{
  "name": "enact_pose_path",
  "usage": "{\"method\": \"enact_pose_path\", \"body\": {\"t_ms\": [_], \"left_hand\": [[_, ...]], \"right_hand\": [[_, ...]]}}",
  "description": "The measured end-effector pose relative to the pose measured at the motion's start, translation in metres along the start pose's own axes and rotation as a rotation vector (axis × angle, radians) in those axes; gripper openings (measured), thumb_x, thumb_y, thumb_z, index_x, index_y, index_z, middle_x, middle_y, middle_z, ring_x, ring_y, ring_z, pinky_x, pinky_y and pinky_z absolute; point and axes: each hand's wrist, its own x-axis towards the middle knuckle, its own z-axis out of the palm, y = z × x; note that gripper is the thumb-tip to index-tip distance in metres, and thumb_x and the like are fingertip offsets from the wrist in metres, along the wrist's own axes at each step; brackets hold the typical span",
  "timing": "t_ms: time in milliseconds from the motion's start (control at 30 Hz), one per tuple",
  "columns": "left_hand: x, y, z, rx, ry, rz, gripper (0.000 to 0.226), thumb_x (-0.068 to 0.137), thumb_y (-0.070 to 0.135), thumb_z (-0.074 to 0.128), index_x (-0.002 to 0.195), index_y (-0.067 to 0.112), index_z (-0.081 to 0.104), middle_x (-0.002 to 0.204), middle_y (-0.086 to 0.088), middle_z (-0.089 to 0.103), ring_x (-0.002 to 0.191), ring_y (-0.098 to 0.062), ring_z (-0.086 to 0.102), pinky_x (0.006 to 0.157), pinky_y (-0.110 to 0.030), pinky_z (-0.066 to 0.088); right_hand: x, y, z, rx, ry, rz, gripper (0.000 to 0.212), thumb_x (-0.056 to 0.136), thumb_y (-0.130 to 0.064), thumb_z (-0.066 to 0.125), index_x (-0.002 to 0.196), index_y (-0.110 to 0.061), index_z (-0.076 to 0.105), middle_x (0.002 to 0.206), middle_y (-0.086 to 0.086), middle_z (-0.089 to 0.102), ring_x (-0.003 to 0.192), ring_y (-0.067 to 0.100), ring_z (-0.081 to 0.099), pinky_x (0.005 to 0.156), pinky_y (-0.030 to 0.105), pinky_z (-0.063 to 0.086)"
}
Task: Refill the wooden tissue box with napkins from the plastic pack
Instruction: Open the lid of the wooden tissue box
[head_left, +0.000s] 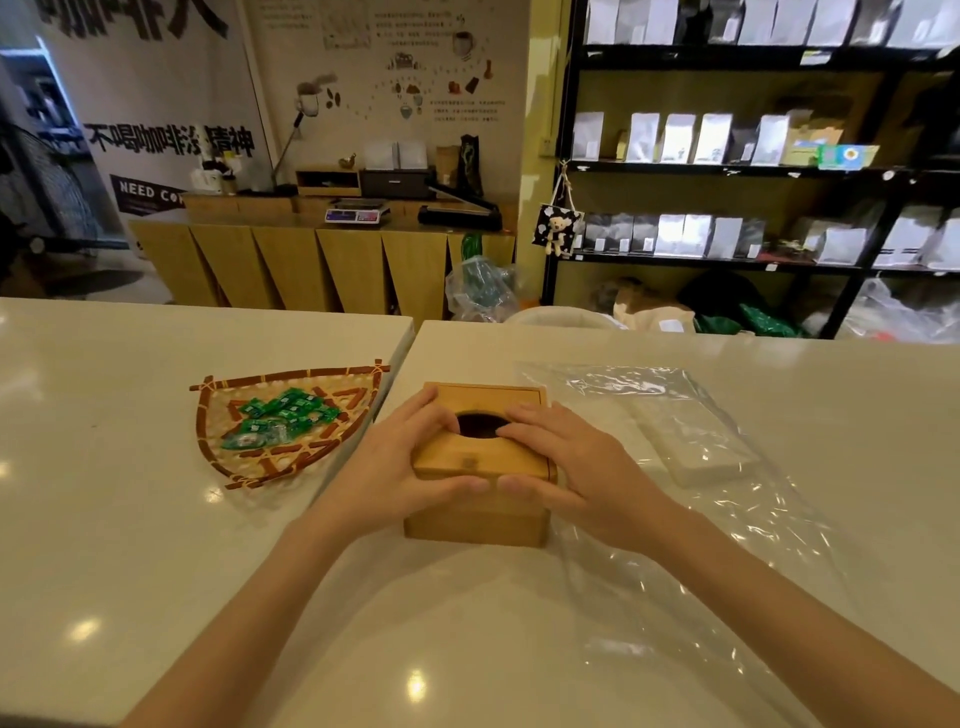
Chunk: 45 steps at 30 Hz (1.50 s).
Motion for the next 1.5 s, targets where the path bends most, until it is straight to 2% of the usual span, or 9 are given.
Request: {"method": "enact_pose_path", "body": {"t_ms": [267, 433, 667, 867, 967, 1067, 1167, 1267, 1500], "left_hand": [[-0.029, 0.006, -0.006, 0.094, -0.032, 0.014, 0.065, 0.040, 0.085, 0.050, 0.089, 0.043, 0.049, 0.153, 0.015, 0.018, 0.128, -0.010, 0.038, 0.083, -0.021, 0.033], [-0.031, 0.009, -0.009, 0.133, -0.079, 0.008, 0.065, 0.041, 0.083, 0.054, 0.089, 0.041, 0.047, 0.154, 0.015, 0.017, 0.126, -0.008, 0.039, 0.083, -0.019, 0.033], [-0.034, 0.007, -0.004, 0.078, 0.010, 0.034, 0.067, 0.037, 0.090, 0.046, 0.086, 0.044, 0.049, 0.151, 0.015, 0.026, 0.102, 0.002, 0.043, 0.077, -0.015, 0.034], [-0.045, 0.005, 0.010, -0.221, 0.189, 0.100, 0.084, 0.046, 0.076, 0.065, 0.122, 0.055, 0.035, 0.137, 0.038, 0.035, 0.118, 0.020, 0.038, 0.089, 0.003, 0.034], [-0.051, 0.007, 0.016, -0.330, 0.231, 0.053, 0.106, 0.046, 0.071, 0.070, 0.133, 0.059, 0.011, 0.122, 0.052, 0.036, 0.119, 0.018, 0.039, 0.089, 0.002, 0.036], [-0.051, 0.007, 0.018, -0.260, 0.226, 0.049, 0.114, 0.045, 0.077, 0.064, 0.138, 0.047, 0.006, 0.120, 0.058, 0.031, 0.119, 0.023, 0.034, 0.090, 0.004, 0.032], [-0.052, 0.008, 0.017, -0.211, 0.222, 0.047, 0.110, 0.046, 0.081, 0.058, 0.134, 0.042, 0.007, 0.115, 0.065, 0.022, 0.114, 0.035, 0.023, 0.087, 0.011, 0.024], [-0.053, 0.009, 0.017, -0.197, 0.223, 0.047, 0.107, 0.046, 0.082, 0.057, 0.133, 0.041, 0.009, 0.117, 0.063, 0.022, 0.114, 0.036, 0.020, 0.087, 0.012, 0.022], [-0.051, 0.008, 0.016, -0.158, 0.221, 0.002, 0.110, 0.040, 0.087, 0.053, 0.131, 0.045, 0.009, 0.132, 0.037, 0.020, 0.121, 0.026, 0.021, 0.095, 0.006, 0.022]], "right_hand": [[-0.021, -0.006, 0.007, -0.107, 0.222, -0.222, 0.061, 0.082, -0.063, 0.043, 0.112, -0.016, 0.066, 0.121, 0.003, 0.067, 0.115, 0.017, 0.058, 0.100, 0.030, 0.044], [-0.023, -0.010, 0.004, -0.196, 0.244, -0.316, 0.059, 0.085, -0.060, 0.040, 0.103, -0.013, 0.070, 0.110, 0.004, 0.072, 0.108, 0.016, 0.064, 0.096, 0.022, 0.044], [-0.021, -0.009, 0.002, -0.245, 0.244, -0.365, 0.056, 0.088, -0.055, 0.040, 0.100, -0.009, 0.070, 0.107, 0.008, 0.073, 0.106, 0.020, 0.066, 0.085, 0.031, 0.056], [-0.012, -0.012, -0.012, -0.125, 0.219, -0.385, 0.051, 0.091, -0.050, 0.037, 0.099, -0.012, 0.069, 0.095, 0.003, 0.076, 0.088, 0.016, 0.071, 0.063, 0.031, 0.058], [0.001, -0.016, -0.026, 0.025, 0.211, -0.321, 0.047, 0.087, -0.050, 0.042, 0.098, -0.015, 0.072, 0.077, 0.000, 0.075, 0.060, 0.010, 0.065, 0.051, 0.023, 0.049], [0.019, -0.015, -0.037, 0.253, 0.174, -0.142, 0.055, 0.082, -0.053, 0.039, 0.079, -0.010, 0.073, 0.055, -0.005, 0.062, 0.056, 0.012, 0.056, 0.051, 0.017, 0.042], [0.038, -0.011, -0.042, 0.435, 0.212, 0.021, 0.057, 0.084, -0.053, 0.047, 0.081, -0.003, 0.072, 0.065, 0.003, 0.070, 0.064, 0.019, 0.065, 0.064, 0.027, 0.052], [0.052, -0.007, -0.040, 0.596, 0.245, 0.117, 0.038, 0.093, -0.038, 0.042, 0.084, -0.012, 0.068, 0.067, 0.000, 0.069, 0.062, 0.006, 0.068, 0.058, 0.015, 0.054], [0.066, -0.002, -0.034, 0.748, 0.238, 0.188, 0.038, 0.096, -0.040, 0.035, 0.082, -0.019, 0.063, 0.064, 0.006, 0.068, 0.056, 0.007, 0.064, 0.050, 0.014, 0.049]]}}
